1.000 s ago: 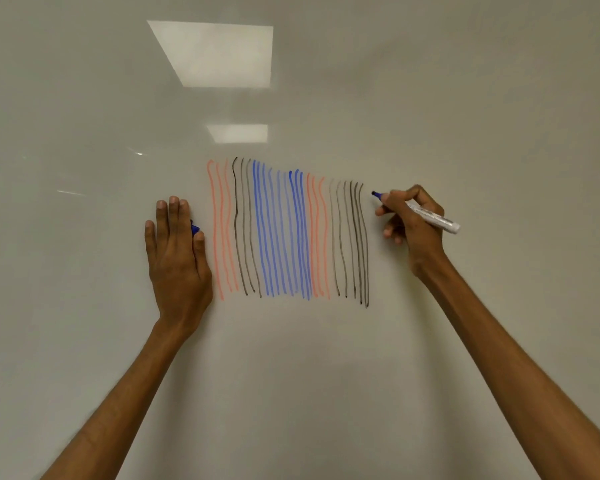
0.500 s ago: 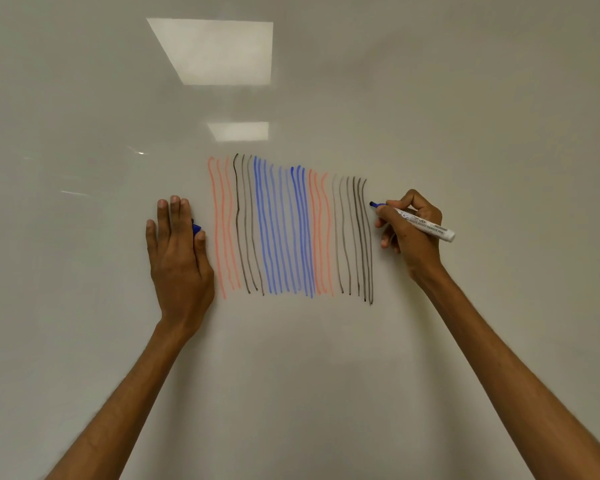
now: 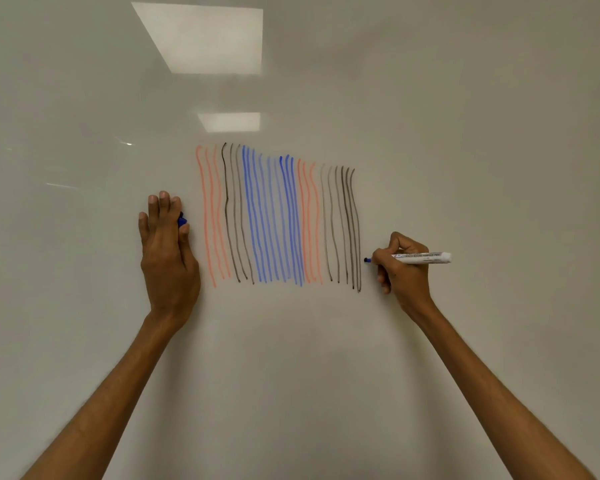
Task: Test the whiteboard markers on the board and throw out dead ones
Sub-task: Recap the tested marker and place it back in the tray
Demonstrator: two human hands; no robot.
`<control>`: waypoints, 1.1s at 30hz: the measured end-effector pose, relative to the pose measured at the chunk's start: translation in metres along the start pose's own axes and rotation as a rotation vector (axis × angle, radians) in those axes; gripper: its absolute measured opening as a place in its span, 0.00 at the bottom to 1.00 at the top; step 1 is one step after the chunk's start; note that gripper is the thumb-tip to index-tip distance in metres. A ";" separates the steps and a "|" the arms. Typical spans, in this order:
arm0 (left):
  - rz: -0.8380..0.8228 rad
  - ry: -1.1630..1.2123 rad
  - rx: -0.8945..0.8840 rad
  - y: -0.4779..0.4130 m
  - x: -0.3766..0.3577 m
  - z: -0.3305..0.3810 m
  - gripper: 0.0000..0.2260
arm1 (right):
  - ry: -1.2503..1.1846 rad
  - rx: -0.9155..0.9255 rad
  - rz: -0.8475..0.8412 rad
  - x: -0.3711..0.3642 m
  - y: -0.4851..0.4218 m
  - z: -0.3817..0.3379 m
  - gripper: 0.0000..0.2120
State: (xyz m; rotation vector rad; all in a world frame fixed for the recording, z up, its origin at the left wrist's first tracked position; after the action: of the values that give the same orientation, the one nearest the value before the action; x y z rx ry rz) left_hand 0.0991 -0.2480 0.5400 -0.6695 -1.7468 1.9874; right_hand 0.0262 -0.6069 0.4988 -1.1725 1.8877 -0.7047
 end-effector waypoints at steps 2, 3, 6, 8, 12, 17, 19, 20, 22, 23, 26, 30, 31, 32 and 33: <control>-0.010 0.033 0.021 0.002 0.001 -0.001 0.19 | 0.014 -0.018 -0.006 0.003 0.005 0.004 0.12; -0.019 0.044 0.027 0.004 0.002 -0.002 0.19 | 0.019 -0.027 -0.014 0.004 0.007 0.006 0.13; -0.062 0.049 0.022 0.013 0.004 -0.002 0.19 | 0.039 -0.067 -0.031 0.006 0.014 0.011 0.17; -0.099 0.035 0.009 0.019 0.007 -0.001 0.19 | 0.051 -0.110 -0.033 0.007 0.018 0.014 0.14; -0.176 0.041 0.019 0.026 0.017 -0.001 0.19 | 0.035 -0.182 -0.051 0.008 0.027 0.016 0.12; -0.310 0.122 0.174 0.050 0.037 0.012 0.19 | -0.050 -0.211 -0.059 0.009 0.051 0.018 0.09; -0.357 0.186 0.182 0.073 0.050 0.025 0.17 | -0.075 -0.237 -0.058 0.007 0.069 0.020 0.09; -0.392 0.232 0.190 0.086 0.055 0.031 0.16 | -0.075 -0.254 -0.059 0.006 0.079 0.022 0.10; -0.477 0.338 0.255 0.118 0.063 0.043 0.15 | -0.065 -0.296 -0.072 0.002 0.102 0.025 0.10; -0.526 0.391 0.316 0.135 0.066 0.048 0.14 | -0.069 -0.319 -0.086 -0.001 0.113 0.027 0.09; -0.704 0.513 0.494 0.188 0.075 0.065 0.13 | -0.089 -0.412 -0.126 -0.008 0.149 0.032 0.04; -0.887 0.611 0.641 0.245 0.086 0.081 0.12 | -0.119 -0.534 -0.184 -0.016 0.197 0.042 0.02; -0.907 0.618 0.665 0.255 0.088 0.084 0.10 | -0.121 -0.560 -0.194 -0.017 0.210 0.045 0.03; -0.925 0.619 0.685 0.265 0.090 0.085 0.08 | -0.122 -0.584 -0.203 -0.019 0.222 0.048 0.05; -0.942 0.617 0.701 0.275 0.093 0.087 0.08 | -0.123 -0.608 -0.210 -0.020 0.234 0.051 0.05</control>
State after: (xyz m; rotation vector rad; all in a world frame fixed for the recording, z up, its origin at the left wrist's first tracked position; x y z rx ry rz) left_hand -0.0249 -0.2982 0.2684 -0.1164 -0.6778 1.3368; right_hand -0.0352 -0.4937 0.2959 -1.7660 1.9484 -0.1461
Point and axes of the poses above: each hand's wrist, its own y-axis away from the middle knuckle, its own x-axis out of the back of the hand, z = x × y, the point moved 6 cm from there along -y, towards the middle knuckle, and after that the axes turned 13 degrees about -y, right-handed, at the moved point
